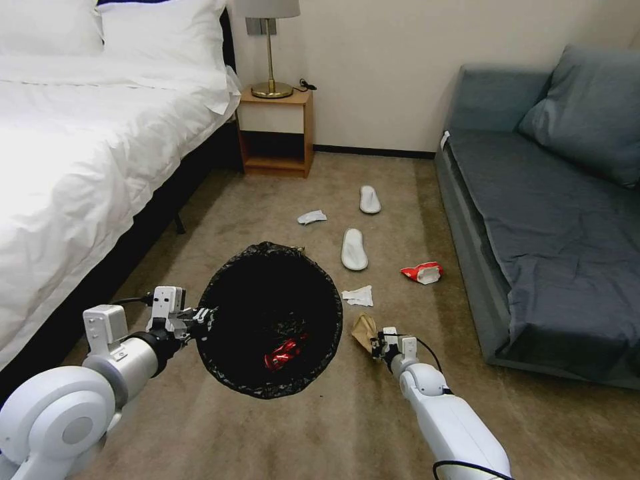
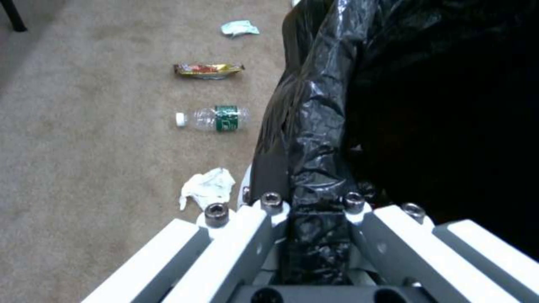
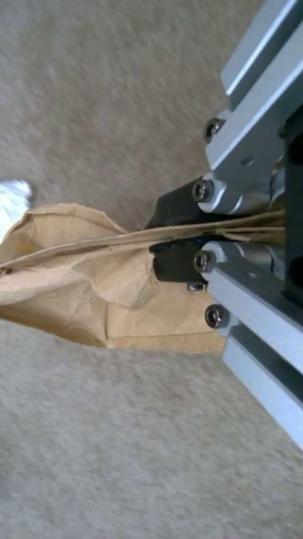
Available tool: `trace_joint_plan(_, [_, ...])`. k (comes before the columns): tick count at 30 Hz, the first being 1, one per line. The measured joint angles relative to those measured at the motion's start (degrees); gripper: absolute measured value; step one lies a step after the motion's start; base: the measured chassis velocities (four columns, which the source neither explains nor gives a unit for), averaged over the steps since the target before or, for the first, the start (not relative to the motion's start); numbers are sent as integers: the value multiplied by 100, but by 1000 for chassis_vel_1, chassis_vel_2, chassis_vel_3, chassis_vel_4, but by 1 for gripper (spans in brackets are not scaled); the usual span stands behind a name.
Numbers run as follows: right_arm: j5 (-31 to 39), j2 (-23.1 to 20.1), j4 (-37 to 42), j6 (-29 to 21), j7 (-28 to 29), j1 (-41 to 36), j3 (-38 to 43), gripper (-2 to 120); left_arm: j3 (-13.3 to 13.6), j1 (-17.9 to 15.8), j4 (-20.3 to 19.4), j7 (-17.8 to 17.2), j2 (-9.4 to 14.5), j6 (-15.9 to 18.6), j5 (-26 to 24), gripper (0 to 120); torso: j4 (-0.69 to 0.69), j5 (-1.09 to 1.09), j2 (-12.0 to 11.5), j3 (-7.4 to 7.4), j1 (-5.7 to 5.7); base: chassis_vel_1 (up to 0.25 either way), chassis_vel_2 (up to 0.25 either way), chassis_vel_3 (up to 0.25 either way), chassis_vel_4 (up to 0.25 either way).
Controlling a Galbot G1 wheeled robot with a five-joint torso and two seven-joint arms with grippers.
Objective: Pick up the trash bin, then pick up the garbage on the floor and place it into the trash bin.
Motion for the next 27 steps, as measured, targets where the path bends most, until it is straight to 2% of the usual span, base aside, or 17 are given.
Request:
trace_joint_plan(6, [273, -193, 496, -68, 149, -63, 101, 1, -27, -13, 23, -20, 1, 0, 4, 3, 0, 0, 0, 0, 0, 0, 0, 0, 0])
trace_joint_plan(8, [610, -403, 1188, -221, 206, -208, 214, 1, -85, -11, 29, -31, -16, 0, 2, 3, -1, 1, 0, 0, 0, 0, 0, 0, 0])
trace_joint_plan(9, [610, -403, 1188, -221, 206, -208, 214, 1, -85, -11, 29, -31, -16, 0, 2, 3, -1, 1, 0, 0, 0, 0, 0, 0, 0])
trace_joint_plan(12, [1032, -670, 2340, -550, 380, -390, 441, 1, -124, -30, 78, -92, -33, 0, 1, 3, 0, -1, 0, 0, 0, 0, 0, 0, 0])
trace_joint_plan(13, [1032, -670, 2340, -550, 380, -390, 441, 1, -124, -30, 78, -92, -33, 0, 1, 3, 0, -1, 0, 0, 0, 0, 0, 0, 0])
trace_joint_plan(14, [1226, -797, 2842, -691, 463, -466, 547, 1, -124, -42, 104, -157, -33, 0, -17, 3, 0, 1, 0, 0, 0, 0, 0, 0, 0])
trace_joint_plan(15, [1226, -797, 2842, -691, 463, -466, 547, 1, -124, -42, 104, -157, -33, 0, -17, 3, 0, 1, 0, 0, 0, 0, 0, 0, 0])
trace_joint_plan(17, [1478, -1066, 3544, -878, 518, -560, 690, 1, -125, -67, 138, -252, -32, 0, -61, 3, 0, 1, 0, 0, 0, 0, 0, 0, 0])
trace_joint_plan(18, [1478, -1066, 3544, -878, 518, -560, 690, 1, -125, -67, 138, -252, -32, 0, -61, 3, 0, 1, 0, 0, 0, 0, 0, 0, 0])
trace_joint_plan(19, [1738, -1425, 4257, -1054, 526, -612, 811, 1, -145, -114, 186, -337, -34, 0, -126, 3, -1, -1, 0, 0, 0, 0, 0, 0, 0])
trace_joint_plan(20, [1952, -1645, 4641, -1155, 523, -626, 872, 1, -162, -154, 209, -384, -34, 0, -173, 3, -1, -1, 0, 0, 0, 0, 0, 0, 0])
trace_joint_plan(21, [1952, -1645, 4641, -1155, 523, -626, 872, 1, -162, -154, 209, -384, -34, 0, -173, 3, -1, -1, 0, 0, 0, 0, 0, 0, 0])
trace_joint_plan(23, [2490, -2050, 5350, -1369, 462, -594, 1018, 1, -178, -256, 246, -518, -1, 0, -312, 3, -1, 0, 1, 0, 0, 0, 0, 0, 0])
trace_joint_plan(27, [2973, -2375, 5918, -1664, 299, -461, 1170, 1, -153, -388, 272, -651, 52, 0, -518, 3, 0, 0, 1, 0, 0, 0, 0, 0, 0])
